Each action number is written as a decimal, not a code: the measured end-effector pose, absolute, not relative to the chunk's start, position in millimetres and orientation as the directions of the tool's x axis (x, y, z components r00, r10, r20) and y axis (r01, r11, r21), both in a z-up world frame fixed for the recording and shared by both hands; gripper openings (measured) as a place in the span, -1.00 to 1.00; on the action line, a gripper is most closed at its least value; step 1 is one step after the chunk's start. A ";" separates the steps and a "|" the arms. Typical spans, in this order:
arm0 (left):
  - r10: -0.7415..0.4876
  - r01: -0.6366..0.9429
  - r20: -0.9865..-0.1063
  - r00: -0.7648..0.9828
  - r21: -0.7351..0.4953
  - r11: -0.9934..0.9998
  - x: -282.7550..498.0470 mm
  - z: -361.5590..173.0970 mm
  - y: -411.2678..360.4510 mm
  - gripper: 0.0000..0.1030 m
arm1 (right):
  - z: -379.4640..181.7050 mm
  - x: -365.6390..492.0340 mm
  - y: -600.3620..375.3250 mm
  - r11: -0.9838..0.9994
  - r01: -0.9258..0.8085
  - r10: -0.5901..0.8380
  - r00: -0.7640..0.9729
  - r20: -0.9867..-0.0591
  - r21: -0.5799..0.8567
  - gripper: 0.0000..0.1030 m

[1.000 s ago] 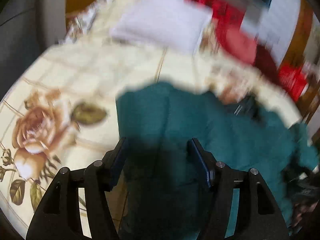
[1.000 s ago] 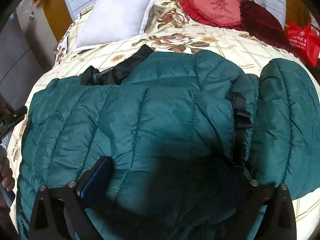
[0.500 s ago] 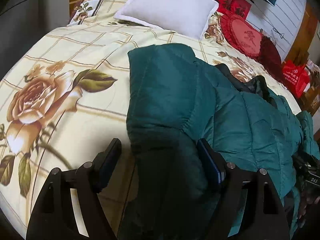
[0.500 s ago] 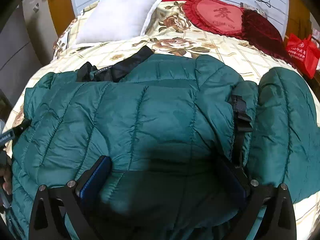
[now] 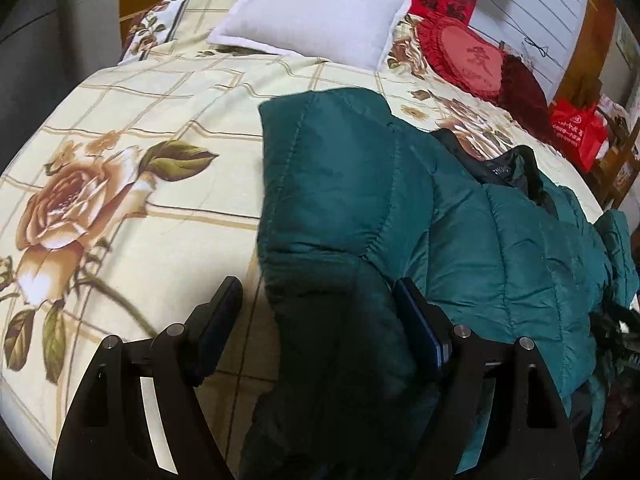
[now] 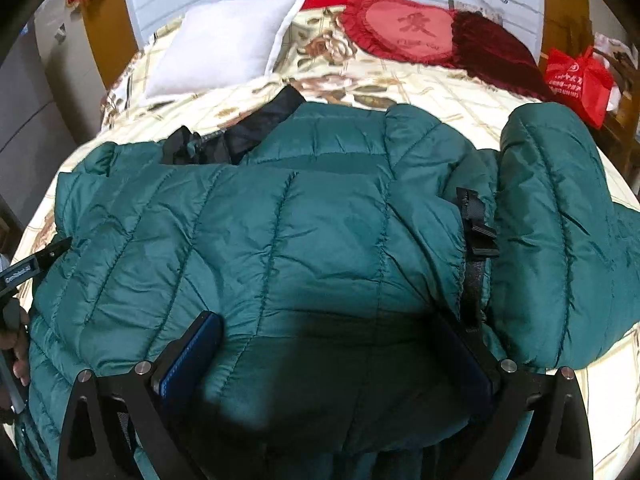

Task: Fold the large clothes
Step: 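Lay the sleeve on the jacket body and open the left tool, then move the right tool to the other sleeve cuff and close on it, then carry the held sleeve across the jacket body with the right tool and release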

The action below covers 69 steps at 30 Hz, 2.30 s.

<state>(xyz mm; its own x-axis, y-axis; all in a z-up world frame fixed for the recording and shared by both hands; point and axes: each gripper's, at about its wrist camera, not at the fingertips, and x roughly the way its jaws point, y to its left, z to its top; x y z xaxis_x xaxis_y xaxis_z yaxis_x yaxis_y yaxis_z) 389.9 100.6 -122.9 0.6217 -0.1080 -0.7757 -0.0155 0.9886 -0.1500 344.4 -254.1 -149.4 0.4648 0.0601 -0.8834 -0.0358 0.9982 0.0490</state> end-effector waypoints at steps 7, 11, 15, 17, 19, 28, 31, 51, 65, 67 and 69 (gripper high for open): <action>-0.145 -0.096 -0.806 0.574 -0.242 0.965 376.8 -120.3 114.6 0.53 | -132.2 370.4 -216.6 0.995 -0.086 0.085 0.470 -0.879 0.050 1.00; -0.113 -0.119 -0.779 0.616 -0.234 0.965 353.6 -94.1 118.1 0.52 | -145.9 384.8 -224.9 0.993 -0.039 0.118 0.364 -0.924 0.112 0.96; -0.114 -0.059 -0.708 0.697 -0.215 0.975 306.2 -69.7 109.9 0.52 | -89.8 363.4 -260.6 0.991 -0.029 0.124 0.527 -0.841 0.128 0.90; -0.130 -0.033 -0.703 0.700 -0.214 0.976 279.7 -77.1 102.8 0.52 | -62.8 349.0 -297.1 0.996 -0.006 0.077 0.598 -0.798 0.092 0.90; -0.141 -0.017 -0.708 0.692 -0.210 0.977 260.5 -91.3 95.7 0.52 | -47.7 335.8 -344.2 0.998 0.066 -0.038 0.619 -0.784 0.003 0.90; -0.037 -0.121 -0.757 0.652 -0.152 0.981 255.8 -121.5 93.7 0.52 | -58.7 280.5 -624.1 0.843 0.538 -0.317 0.505 -0.803 0.006 0.91; -0.040 -0.138 -0.756 0.654 -0.171 0.976 256.0 -122.5 98.1 0.52 | -78.7 275.2 -679.7 0.799 0.587 -0.243 0.513 -0.823 0.129 0.90; -0.042 -0.147 -0.757 0.652 -0.180 0.972 255.4 -125.0 98.8 0.52 | -72.8 268.5 -662.3 0.859 0.477 -0.225 0.675 -0.703 0.183 -0.69; -0.074 -0.105 -0.751 0.656 -0.188 0.977 259.8 -102.3 92.3 0.52 | 8.6 195.4 -461.2 0.792 -0.106 0.390 0.845 -0.366 0.601 -0.70; -0.099 -0.056 -0.719 0.688 -0.189 0.980 265.2 -84.1 82.1 0.52 | -2.5 199.8 -431.4 0.765 -0.150 0.449 0.821 -0.353 0.626 -0.70; -0.107 -0.026 -0.707 0.700 -0.175 0.984 275.1 -72.5 70.2 0.52 | -24.8 209.0 -395.2 0.734 -0.180 0.506 0.788 -0.351 0.655 -0.70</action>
